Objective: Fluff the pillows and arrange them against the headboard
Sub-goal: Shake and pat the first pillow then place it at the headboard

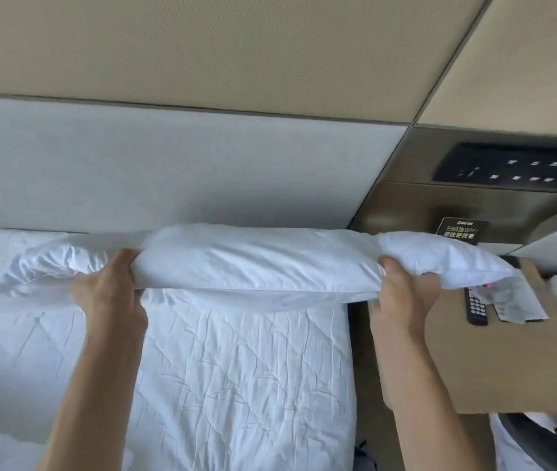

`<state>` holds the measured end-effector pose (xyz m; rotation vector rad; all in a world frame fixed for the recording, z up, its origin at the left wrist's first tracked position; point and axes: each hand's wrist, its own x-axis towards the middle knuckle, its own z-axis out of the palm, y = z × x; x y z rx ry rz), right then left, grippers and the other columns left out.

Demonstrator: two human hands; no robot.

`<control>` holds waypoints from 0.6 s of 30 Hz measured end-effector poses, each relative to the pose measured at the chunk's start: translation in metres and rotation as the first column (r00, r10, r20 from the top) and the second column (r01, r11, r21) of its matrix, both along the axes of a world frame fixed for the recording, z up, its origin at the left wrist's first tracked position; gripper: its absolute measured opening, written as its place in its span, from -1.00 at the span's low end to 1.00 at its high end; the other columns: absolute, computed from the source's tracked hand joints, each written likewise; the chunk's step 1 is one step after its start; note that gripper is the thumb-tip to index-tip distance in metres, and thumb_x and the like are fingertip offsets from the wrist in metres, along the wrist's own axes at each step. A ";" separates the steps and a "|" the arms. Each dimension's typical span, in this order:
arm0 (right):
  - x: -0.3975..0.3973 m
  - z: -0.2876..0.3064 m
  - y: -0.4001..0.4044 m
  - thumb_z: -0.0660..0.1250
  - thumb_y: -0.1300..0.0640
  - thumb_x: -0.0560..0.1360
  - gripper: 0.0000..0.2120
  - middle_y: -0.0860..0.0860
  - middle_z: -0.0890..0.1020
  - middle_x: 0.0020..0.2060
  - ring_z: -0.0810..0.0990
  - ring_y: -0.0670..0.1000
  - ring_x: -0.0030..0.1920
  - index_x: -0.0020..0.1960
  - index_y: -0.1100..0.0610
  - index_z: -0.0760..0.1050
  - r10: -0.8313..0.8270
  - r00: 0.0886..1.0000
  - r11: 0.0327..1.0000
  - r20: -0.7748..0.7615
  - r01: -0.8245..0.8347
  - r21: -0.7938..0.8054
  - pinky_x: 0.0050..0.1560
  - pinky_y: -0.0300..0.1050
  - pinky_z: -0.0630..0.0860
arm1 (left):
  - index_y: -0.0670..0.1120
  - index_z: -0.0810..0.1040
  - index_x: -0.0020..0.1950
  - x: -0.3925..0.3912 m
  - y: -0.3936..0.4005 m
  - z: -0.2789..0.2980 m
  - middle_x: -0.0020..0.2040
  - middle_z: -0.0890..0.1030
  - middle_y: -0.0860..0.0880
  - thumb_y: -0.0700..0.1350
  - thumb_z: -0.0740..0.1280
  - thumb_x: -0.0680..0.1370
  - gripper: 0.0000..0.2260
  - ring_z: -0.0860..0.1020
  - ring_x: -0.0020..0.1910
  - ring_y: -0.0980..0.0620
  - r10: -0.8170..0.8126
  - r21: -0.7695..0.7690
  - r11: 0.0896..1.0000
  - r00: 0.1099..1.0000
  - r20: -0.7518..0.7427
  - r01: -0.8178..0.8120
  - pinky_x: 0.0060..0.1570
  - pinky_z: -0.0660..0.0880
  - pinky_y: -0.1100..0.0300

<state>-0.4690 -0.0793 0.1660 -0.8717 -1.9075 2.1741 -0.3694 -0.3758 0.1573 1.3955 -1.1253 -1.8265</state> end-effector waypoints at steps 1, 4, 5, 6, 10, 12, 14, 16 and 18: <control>-0.010 0.012 0.011 0.38 0.35 0.41 -0.85 -0.01 0.59 -0.28 0.60 -0.07 -0.31 -0.19 0.14 0.48 0.007 1.000 1.000 0.016 -0.006 -0.014 -0.33 -0.18 0.56 | -0.04 0.43 -0.24 -0.012 0.003 0.001 -0.33 0.45 0.02 -0.25 0.43 0.31 -0.78 0.49 -0.32 0.07 0.006 0.009 1.000 1.000 0.023 -0.006 -0.34 0.46 0.20; -0.041 0.027 0.049 0.38 0.32 0.46 -0.82 0.01 0.57 -0.26 0.59 -0.02 -0.26 -0.21 0.10 0.46 0.009 0.992 0.999 0.123 -0.013 0.031 -0.20 -0.07 0.59 | -0.07 0.43 -0.26 -0.045 0.030 0.006 -0.33 0.45 -0.03 -0.27 0.43 0.32 -0.80 0.48 -0.36 0.06 -0.013 0.047 0.999 0.998 0.061 0.011 -0.29 0.50 0.13; -0.049 0.027 0.060 0.38 0.32 0.46 -0.83 0.03 0.56 -0.24 0.58 0.00 -0.24 -0.21 0.11 0.46 0.015 0.987 0.999 0.159 -0.020 0.030 -0.16 -0.04 0.60 | -0.08 0.42 -0.27 -0.054 0.039 0.002 -0.32 0.42 -0.04 -0.27 0.42 0.33 -0.80 0.46 -0.35 0.04 -0.023 0.061 0.998 0.998 0.061 0.019 -0.29 0.49 0.13; -0.062 0.022 0.074 0.38 0.32 0.46 -0.85 0.05 0.56 -0.22 0.58 0.02 -0.21 -0.20 0.12 0.47 0.007 0.981 0.999 0.193 -0.013 0.031 -0.14 -0.02 0.61 | -0.09 0.40 -0.29 -0.067 0.051 0.000 -0.32 0.40 -0.06 -0.28 0.42 0.35 -0.79 0.43 -0.35 0.02 -0.036 0.083 0.996 0.997 0.068 0.031 -0.30 0.47 0.13; -0.102 -0.002 0.095 0.38 0.28 0.47 -0.90 0.12 0.55 -0.16 0.58 0.05 -0.18 -0.18 0.17 0.48 0.004 0.942 0.999 0.336 -0.018 0.038 -0.14 -0.04 0.65 | -0.11 0.39 -0.30 -0.120 0.075 -0.006 -0.32 0.43 -0.07 -0.31 0.42 0.39 -0.77 0.47 -0.36 0.00 -0.036 0.103 0.994 0.992 0.119 0.024 -0.32 0.52 0.12; -0.126 -0.010 0.098 0.39 0.24 0.48 -0.93 0.12 0.57 -0.17 0.58 0.03 -0.22 -0.17 0.18 0.52 0.041 0.933 0.998 0.356 -0.052 0.023 -0.10 -0.03 0.66 | -0.13 0.41 -0.27 -0.149 0.076 -0.007 -0.31 0.46 -0.08 -0.29 0.42 0.39 -0.80 0.50 -0.35 -0.01 -0.044 0.091 0.995 0.992 0.119 0.033 -0.34 0.56 0.14; -0.151 -0.016 0.098 0.40 0.19 0.48 -0.93 0.10 0.59 -0.21 0.59 0.02 -0.29 -0.14 0.19 0.56 0.074 0.935 0.995 0.346 -0.092 0.036 -0.10 -0.05 0.67 | -0.15 0.46 -0.12 -0.171 0.070 -0.007 -0.26 0.52 -0.09 -0.28 0.42 0.40 -0.84 0.57 -0.29 -0.02 -0.030 0.127 0.992 0.995 0.098 0.017 -0.31 0.61 0.08; -0.173 -0.017 0.095 0.39 0.18 0.47 -0.90 0.12 0.59 -0.26 0.58 0.00 -0.42 -0.15 0.22 0.53 0.096 0.939 0.990 0.330 -0.125 0.068 -0.34 -0.16 0.61 | -0.16 0.46 0.08 -0.186 0.062 -0.005 -0.19 0.57 -0.11 -0.29 0.42 0.42 -0.72 0.62 -0.21 -0.05 -0.018 0.181 0.983 0.995 0.096 0.001 -0.17 0.65 0.00; -0.193 -0.015 0.092 0.34 0.20 0.47 -0.89 0.20 0.59 -0.32 0.54 -0.01 -0.57 -0.17 0.23 0.48 0.121 0.941 0.982 0.317 -0.161 0.103 -0.58 -0.27 0.38 | -0.16 0.44 0.12 -0.194 0.054 -0.001 -0.19 0.57 -0.13 -0.31 0.39 0.43 -0.70 0.63 -0.17 -0.09 -0.022 0.191 0.982 0.994 0.103 0.002 -0.16 0.65 -0.01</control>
